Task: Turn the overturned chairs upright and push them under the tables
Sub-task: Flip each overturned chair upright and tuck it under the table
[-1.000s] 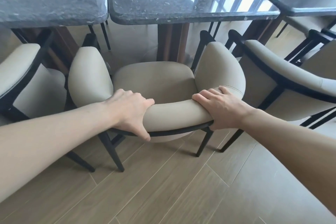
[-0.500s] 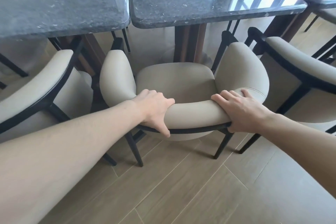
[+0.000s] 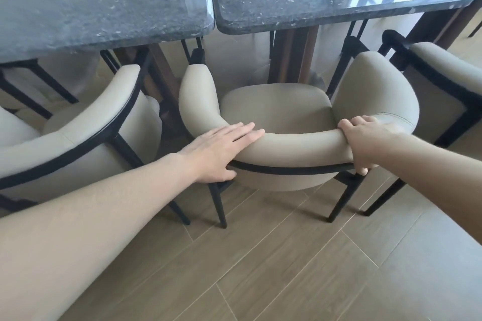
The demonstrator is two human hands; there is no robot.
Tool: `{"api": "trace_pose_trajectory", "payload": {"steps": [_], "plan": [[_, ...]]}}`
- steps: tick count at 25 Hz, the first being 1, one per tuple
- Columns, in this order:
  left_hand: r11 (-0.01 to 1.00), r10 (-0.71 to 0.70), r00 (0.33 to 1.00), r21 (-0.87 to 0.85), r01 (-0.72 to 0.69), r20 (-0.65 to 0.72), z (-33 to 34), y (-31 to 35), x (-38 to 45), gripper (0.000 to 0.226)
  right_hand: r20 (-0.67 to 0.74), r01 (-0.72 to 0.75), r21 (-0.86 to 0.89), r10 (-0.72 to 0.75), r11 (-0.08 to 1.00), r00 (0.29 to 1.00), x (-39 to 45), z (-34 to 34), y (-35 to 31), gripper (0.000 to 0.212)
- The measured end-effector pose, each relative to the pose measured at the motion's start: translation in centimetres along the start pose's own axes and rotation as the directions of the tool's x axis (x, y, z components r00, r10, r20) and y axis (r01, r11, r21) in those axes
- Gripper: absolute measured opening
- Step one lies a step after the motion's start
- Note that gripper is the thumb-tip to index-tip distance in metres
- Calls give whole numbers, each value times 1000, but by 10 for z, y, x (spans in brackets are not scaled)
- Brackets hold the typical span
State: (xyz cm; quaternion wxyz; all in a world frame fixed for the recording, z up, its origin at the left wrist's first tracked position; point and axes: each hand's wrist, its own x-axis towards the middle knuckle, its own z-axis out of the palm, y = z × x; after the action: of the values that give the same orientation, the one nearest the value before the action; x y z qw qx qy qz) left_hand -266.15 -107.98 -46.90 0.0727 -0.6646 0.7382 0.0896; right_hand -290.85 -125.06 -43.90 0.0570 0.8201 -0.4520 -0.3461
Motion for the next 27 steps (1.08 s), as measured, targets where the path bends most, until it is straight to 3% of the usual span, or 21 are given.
{"api": "trace_pose_trajectory", "payload": {"steps": [2, 3, 5, 7, 9, 12, 14, 17, 21, 27], "plan": [[998, 10, 1000, 69, -10, -6, 5, -25, -26, 106, 150, -71, -29, 75, 997, 986, -8, -31, -39, 110], [994, 10, 1000, 105, -10, 0, 8, -35, -38, 107, 161, -46, -5, 46, 999, 986, -14, -48, -62, 114], [986, -27, 999, 166, 23, 21, 16, -60, -66, 107, -2, 146, 74, -146, 987, 989, -31, -79, -118, 99], [974, -125, 992, 194, 118, 28, 24, -90, -97, 105, -250, 348, 109, -313, 931, 916, -47, -103, -179, 69], [949, -251, 968, 205, 240, 25, 28, -125, -130, 103, -320, 411, 102, -361, 906, 876, -59, -119, -235, 57], [878, -444, 896, 193, 438, -16, 32, -179, -176, 108, -257, 247, 81, -219, 966, 941, -53, -122, -282, 66], [797, -593, 805, 145, 587, 2, 36, -216, -208, 115, -223, 79, 75, -60, 994, 973, -37, -115, -291, 74], [724, -689, 720, 74, 686, 81, 46, -265, -246, 118, -221, -68, 69, 81, 995, 972, -16, -99, -294, 93], [802, -592, 800, -22, 597, 94, 56, -302, -264, 112, -319, -97, 24, 99, 995, 943, 0, -90, -292, 109], [805, -588, 794, 13, 593, 154, 44, -320, -260, 105, -300, -75, 56, 88, 996, 950, 2, -90, -289, 110]]}}
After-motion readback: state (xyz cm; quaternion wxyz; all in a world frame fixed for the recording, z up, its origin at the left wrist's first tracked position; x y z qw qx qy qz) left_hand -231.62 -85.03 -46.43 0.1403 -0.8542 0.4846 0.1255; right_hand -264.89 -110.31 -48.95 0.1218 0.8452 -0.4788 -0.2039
